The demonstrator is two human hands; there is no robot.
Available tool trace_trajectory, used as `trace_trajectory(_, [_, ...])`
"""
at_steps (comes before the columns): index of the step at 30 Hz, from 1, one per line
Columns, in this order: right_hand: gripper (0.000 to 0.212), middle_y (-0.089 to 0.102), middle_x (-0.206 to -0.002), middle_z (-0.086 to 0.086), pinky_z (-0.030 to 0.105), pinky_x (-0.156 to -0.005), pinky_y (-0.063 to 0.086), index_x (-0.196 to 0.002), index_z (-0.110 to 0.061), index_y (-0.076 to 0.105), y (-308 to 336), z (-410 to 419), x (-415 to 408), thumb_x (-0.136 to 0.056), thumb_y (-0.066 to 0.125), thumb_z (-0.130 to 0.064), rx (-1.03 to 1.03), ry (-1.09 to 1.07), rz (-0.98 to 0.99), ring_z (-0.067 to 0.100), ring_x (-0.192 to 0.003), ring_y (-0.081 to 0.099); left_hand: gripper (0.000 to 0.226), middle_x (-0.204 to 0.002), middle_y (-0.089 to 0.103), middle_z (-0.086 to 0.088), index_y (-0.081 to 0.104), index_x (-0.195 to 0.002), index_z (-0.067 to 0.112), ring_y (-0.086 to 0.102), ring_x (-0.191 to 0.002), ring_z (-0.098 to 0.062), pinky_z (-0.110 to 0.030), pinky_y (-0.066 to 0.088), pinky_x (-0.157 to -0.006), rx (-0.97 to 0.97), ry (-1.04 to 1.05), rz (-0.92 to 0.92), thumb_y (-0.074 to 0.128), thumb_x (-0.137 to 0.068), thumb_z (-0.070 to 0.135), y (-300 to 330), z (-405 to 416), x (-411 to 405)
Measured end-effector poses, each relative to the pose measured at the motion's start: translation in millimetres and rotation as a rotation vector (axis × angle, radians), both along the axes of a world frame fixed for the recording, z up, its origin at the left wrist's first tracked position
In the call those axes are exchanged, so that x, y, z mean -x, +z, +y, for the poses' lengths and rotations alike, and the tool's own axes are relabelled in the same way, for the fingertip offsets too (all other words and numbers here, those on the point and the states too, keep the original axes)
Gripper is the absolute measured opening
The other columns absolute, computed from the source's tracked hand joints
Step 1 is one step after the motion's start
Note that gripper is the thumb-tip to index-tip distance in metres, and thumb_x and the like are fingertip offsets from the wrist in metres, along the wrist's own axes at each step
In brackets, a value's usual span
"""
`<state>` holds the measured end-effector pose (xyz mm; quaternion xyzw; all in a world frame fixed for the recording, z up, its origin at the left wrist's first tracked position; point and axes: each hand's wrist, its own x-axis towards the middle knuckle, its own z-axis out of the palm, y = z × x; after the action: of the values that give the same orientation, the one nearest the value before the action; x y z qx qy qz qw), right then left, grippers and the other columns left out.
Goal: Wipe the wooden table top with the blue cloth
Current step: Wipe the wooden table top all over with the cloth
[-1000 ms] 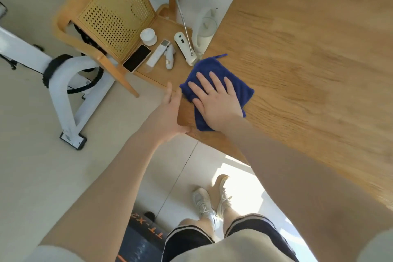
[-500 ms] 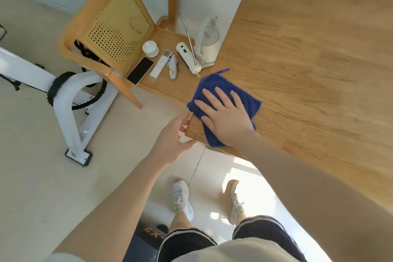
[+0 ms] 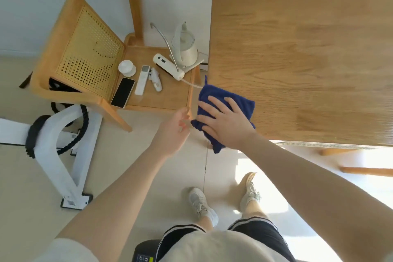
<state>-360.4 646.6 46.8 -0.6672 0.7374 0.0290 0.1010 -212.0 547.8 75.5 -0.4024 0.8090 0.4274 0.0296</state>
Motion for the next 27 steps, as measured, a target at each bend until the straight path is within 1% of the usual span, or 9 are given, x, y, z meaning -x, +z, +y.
trace_trajectory(2, [0.043,0.024,-0.154,-0.004,0.050,-0.112,0.009,-0.129,-0.035,0.048,3,-23,-1,-0.097,0.019,-0.042,0.001,-0.240,-0.050,0.025,-0.143,0.015,0.053,-0.138,0.050,-0.001,0.031,-0.143,0.015,0.051,-0.121,-0.018,-0.024,0.038,-0.096,0.056,-0.017,-0.010,0.050,-0.094,0.017,0,-5,0])
trace_trajectory(4, [0.040,0.016,-0.157,-0.002,0.051,-0.112,0.005,-0.134,-0.035,0.041,-2,-31,-10,-0.099,0.023,-0.040,0.049,-0.380,-0.022,0.026,-0.144,0.009,0.056,-0.140,0.048,-0.002,0.029,-0.144,0.015,0.050,-0.123,-0.018,-0.025,0.038,-0.097,0.069,-0.005,-0.002,0.051,-0.093,0.019,0,-8,0])
trace_trajectory(9, [0.047,0.041,-0.146,0.001,0.053,-0.108,0.026,-0.133,-0.035,0.046,-10,12,-38,-0.092,0.023,-0.042,0.082,-0.298,0.027,0.028,-0.134,0.037,0.045,-0.127,0.051,0.005,0.036,-0.140,0.011,0.050,-0.109,-0.007,-0.015,0.038,-0.093,0.057,-0.020,0.119,0.043,-0.096,0.008,3,2,14])
trace_trajectory(11, [0.048,0.046,-0.143,0.002,0.051,-0.106,0.030,-0.133,-0.033,0.045,-10,27,-24,-0.091,0.026,-0.041,0.076,-0.307,0.026,0.028,-0.130,0.043,0.045,-0.136,0.043,0.003,0.036,-0.140,0.008,0.044,-0.118,-0.007,-0.008,0.031,-0.100,0.099,-0.121,0.138,0.040,-0.096,0.005,1,5,26])
trace_trajectory(14, [0.046,0.046,-0.143,0.004,0.052,-0.105,0.030,-0.135,-0.030,0.045,-12,47,11,-0.093,0.028,-0.039,0.125,-0.473,0.050,0.030,-0.131,0.042,0.052,-0.157,0.015,-0.003,0.022,-0.147,0.011,0.019,-0.142,-0.013,-0.023,0.020,-0.113,0.180,-0.291,0.063,0.036,-0.098,0.015,-2,11,42])
trace_trajectory(19, [0.049,0.043,-0.144,0.010,0.056,-0.105,0.029,-0.136,-0.026,0.046,-7,53,23,-0.092,0.026,-0.038,0.112,-0.704,0.020,0.035,-0.132,0.040,0.051,-0.159,0.003,0.000,0.014,-0.149,0.012,0.019,-0.142,-0.016,-0.025,0.026,-0.108,0.219,-0.307,-0.061,0.029,-0.101,0.023,1,21,51])
trace_trajectory(21, [0.050,0.044,-0.144,0.008,0.056,-0.105,0.029,-0.136,-0.028,0.045,-4,39,4,-0.089,0.029,-0.038,0.125,-0.681,0.014,0.035,-0.132,0.040,0.052,-0.158,0.007,0.000,0.012,-0.149,0.013,0.017,-0.143,-0.015,-0.024,0.022,-0.110,0.189,-0.307,-0.049,0.029,-0.101,0.020,2,18,51])
trace_trajectory(23, [0.050,0.038,-0.148,0.005,0.054,-0.108,0.025,-0.137,-0.030,0.042,-4,24,-17,-0.090,0.031,-0.037,0.095,-0.525,-0.010,0.033,-0.136,0.035,0.052,-0.156,0.015,0.003,0.011,-0.150,0.015,0.019,-0.142,-0.011,-0.020,0.019,-0.108,0.122,-0.283,-0.012,0.029,-0.101,0.017,5,15,53])
trace_trajectory(27, [0.042,0.047,-0.142,0.001,0.051,-0.107,0.029,-0.128,-0.032,0.053,-5,14,-28,-0.090,0.037,-0.038,0.071,-0.349,-0.034,0.030,-0.132,0.041,0.051,-0.147,0.032,0.012,0.017,-0.149,0.027,0.030,-0.134,-0.003,-0.021,0.027,-0.106,-0.156,-0.107,0.051,0.029,-0.100,0.017,11,12,52])
